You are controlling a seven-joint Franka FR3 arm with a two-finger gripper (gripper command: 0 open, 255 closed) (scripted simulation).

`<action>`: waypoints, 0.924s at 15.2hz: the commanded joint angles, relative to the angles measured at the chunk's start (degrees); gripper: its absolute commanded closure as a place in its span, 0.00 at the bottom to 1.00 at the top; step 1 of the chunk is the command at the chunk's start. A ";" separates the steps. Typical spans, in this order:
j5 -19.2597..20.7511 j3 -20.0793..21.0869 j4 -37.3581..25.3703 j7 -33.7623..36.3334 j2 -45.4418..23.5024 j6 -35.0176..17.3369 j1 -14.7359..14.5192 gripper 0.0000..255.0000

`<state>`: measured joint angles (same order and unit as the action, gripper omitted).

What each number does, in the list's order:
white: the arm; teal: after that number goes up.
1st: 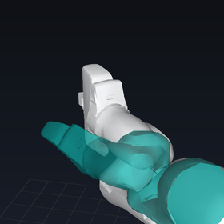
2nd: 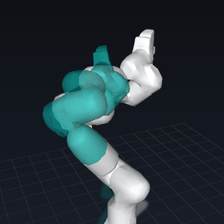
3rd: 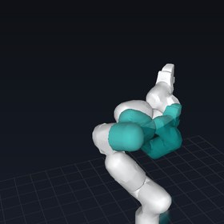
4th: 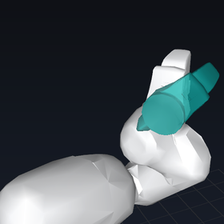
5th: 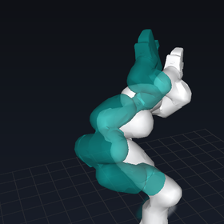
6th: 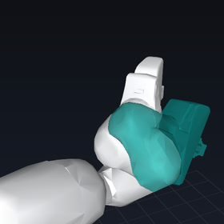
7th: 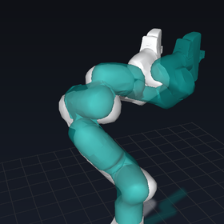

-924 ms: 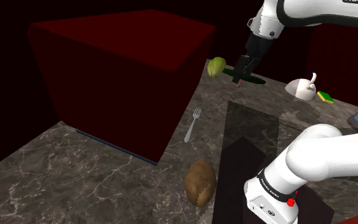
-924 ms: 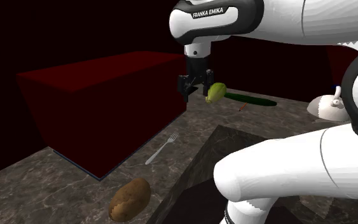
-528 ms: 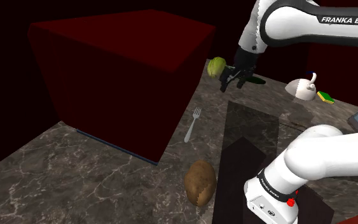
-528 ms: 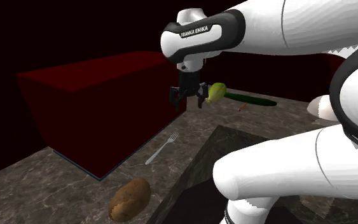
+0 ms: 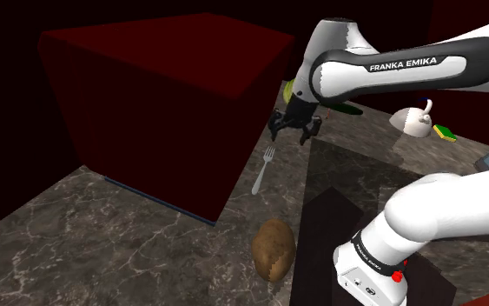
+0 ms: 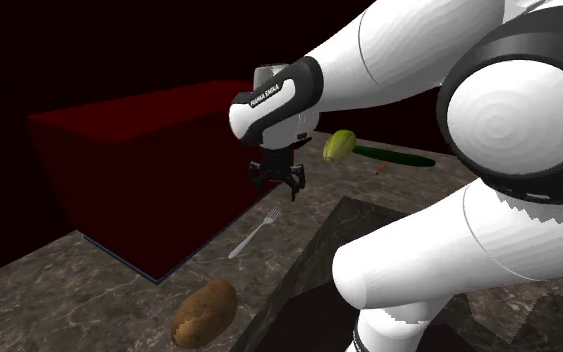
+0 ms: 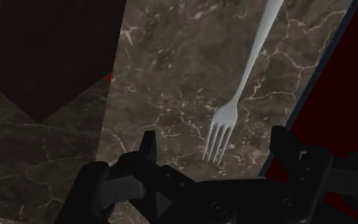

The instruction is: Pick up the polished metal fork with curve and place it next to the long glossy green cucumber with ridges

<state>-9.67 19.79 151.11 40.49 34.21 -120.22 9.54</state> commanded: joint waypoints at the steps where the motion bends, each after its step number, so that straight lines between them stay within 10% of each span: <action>1: -0.94 3.38 0.27 8.48 -3.94 -4.79 2.02 0.00; 4: -0.84 8.55 -0.38 20.64 -10.68 -11.45 6.00 0.00; 14: 0.86 10.60 1.90 23.05 -16.47 -19.35 7.53 0.00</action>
<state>-8.84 30.01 152.85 63.29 18.39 -138.99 17.16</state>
